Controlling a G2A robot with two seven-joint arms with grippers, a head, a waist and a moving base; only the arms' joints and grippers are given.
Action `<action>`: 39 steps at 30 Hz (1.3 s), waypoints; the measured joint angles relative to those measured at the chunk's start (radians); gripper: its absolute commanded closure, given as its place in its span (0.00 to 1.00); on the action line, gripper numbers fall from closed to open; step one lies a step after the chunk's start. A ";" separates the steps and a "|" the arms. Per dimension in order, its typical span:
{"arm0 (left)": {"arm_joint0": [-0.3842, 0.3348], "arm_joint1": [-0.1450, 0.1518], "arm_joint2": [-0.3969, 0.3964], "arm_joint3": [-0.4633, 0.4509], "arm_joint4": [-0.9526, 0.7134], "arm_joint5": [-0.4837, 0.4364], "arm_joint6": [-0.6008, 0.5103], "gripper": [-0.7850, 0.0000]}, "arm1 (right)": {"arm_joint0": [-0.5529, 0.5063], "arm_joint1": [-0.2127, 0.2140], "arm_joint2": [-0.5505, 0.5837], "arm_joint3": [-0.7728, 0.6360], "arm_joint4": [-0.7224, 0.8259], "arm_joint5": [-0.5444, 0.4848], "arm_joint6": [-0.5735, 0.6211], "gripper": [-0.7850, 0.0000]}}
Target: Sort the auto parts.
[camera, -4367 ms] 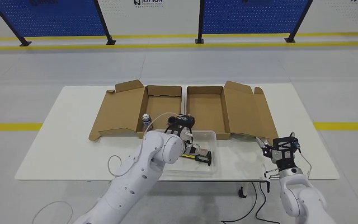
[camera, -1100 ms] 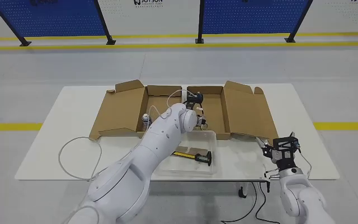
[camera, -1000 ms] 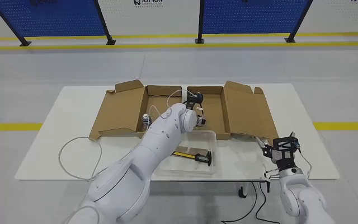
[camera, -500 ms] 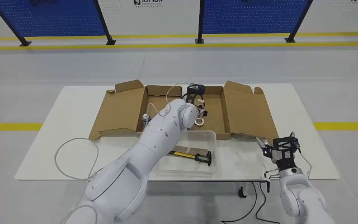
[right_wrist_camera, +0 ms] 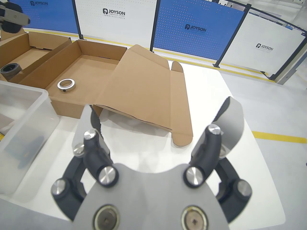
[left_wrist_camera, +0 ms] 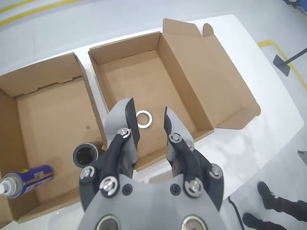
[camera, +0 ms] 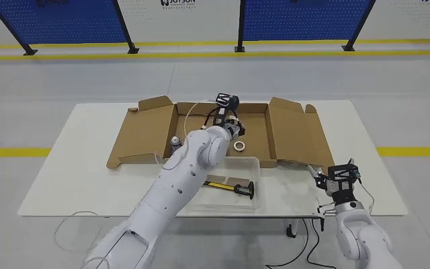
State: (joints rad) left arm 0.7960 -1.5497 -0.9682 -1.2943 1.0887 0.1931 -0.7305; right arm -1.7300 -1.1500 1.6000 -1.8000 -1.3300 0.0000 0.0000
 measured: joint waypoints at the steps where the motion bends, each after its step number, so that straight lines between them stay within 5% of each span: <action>1: 0.036 0.010 -0.019 -0.060 0.025 0.001 -0.016 0.54 | 0.000 0.000 0.000 0.000 0.000 0.000 0.000 0.00; 2: 0.068 0.017 -0.036 -0.114 0.049 0.002 -0.028 0.49 | 0.000 0.000 0.000 0.000 0.000 0.000 0.000 0.00; 4: 0.142 0.035 -0.073 -0.230 0.108 0.001 -0.047 0.19 | 0.000 0.000 0.000 0.000 0.000 0.000 0.000 0.00; 6: 0.199 0.047 -0.102 -0.314 0.153 0.002 -0.049 0.00 | 0.000 0.000 0.000 0.000 0.000 0.000 0.000 0.00; 19: 0.474 0.095 -0.281 -0.659 0.330 -0.040 0.029 0.00 | 0.000 0.000 0.000 0.000 0.000 0.000 0.000 0.00; 39: 0.790 0.125 -0.525 -0.865 0.370 -0.012 0.176 0.00 | 0.000 0.000 0.000 0.000 0.000 0.000 0.000 0.00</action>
State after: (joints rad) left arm 1.5857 -1.4247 -1.4927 -2.1594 1.4582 0.1814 -0.5540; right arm -1.7300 -1.1500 1.6000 -1.8000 -1.3300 0.0000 0.0000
